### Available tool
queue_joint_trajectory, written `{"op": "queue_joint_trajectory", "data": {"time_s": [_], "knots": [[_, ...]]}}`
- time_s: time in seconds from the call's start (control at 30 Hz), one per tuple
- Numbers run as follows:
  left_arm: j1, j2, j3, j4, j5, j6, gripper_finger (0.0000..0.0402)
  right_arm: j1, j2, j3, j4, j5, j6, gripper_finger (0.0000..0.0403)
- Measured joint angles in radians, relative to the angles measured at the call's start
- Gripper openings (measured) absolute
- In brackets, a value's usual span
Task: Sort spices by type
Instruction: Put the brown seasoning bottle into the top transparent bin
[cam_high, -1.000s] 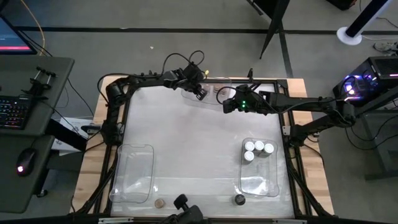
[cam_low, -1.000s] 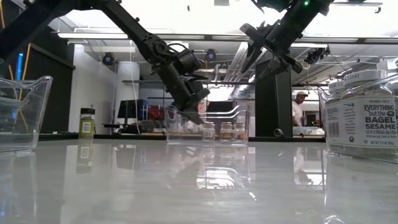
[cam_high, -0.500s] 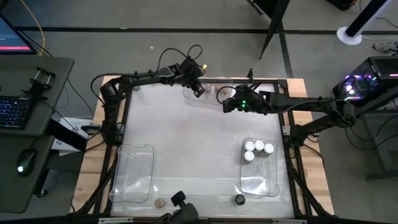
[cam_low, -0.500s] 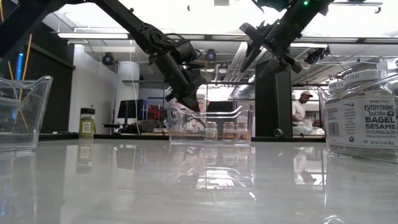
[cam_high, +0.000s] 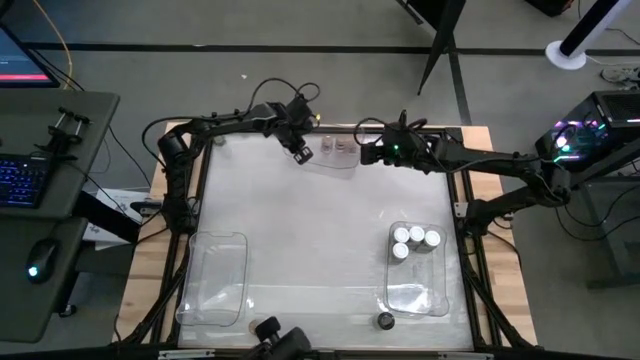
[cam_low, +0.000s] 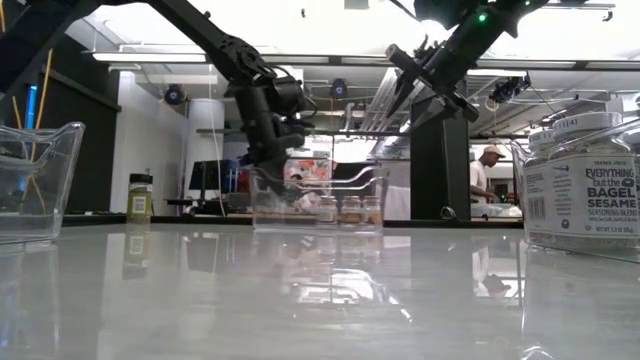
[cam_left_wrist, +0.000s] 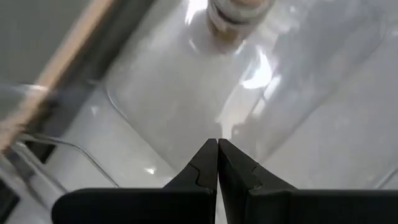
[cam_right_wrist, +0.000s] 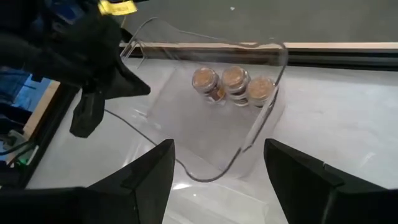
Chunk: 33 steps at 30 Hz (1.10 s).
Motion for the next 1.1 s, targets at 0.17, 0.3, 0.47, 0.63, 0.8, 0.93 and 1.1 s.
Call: {"op": "queue_joint_trajectory", "data": {"time_s": [0.17,0.3,0.47,0.63,0.8,0.93,1.1], "knots": [[-0.023,0.0,0.0,-0.127,-0.009,-0.025,0.0,-0.006,0.0,0.0,0.003,-0.012,-0.023,0.0243],[-0.046,0.0,0.0,-0.211,-0.011,-0.049,0.0,-0.006,0.0,0.0,0.003,-0.012,-0.03,0.0243],[-0.088,-0.006,0.0,-0.228,-0.005,-0.1,0.0,-0.006,0.0,0.0,0.003,-0.012,-0.047,0.0243],[-0.154,-0.03,0.0,-0.235,0.067,-0.155,0.0,-0.006,0.0,0.0,0.002,-0.011,-0.055,0.0243],[-0.197,-0.085,0.0,-0.19,0.055,-0.149,0.0,-0.006,0.0,0.0,0.0,-0.011,-0.055,0.0243],[-0.165,-0.121,0.009,-0.075,-0.034,-0.069,0.0,-0.006,0.0,0.0,-0.002,-0.011,-0.055,0.0243],[-0.111,-0.092,0.004,0.074,0.023,0.109,0.0,-0.006,0.0,0.0,-0.002,-0.011,-0.054,0.0243]]}}
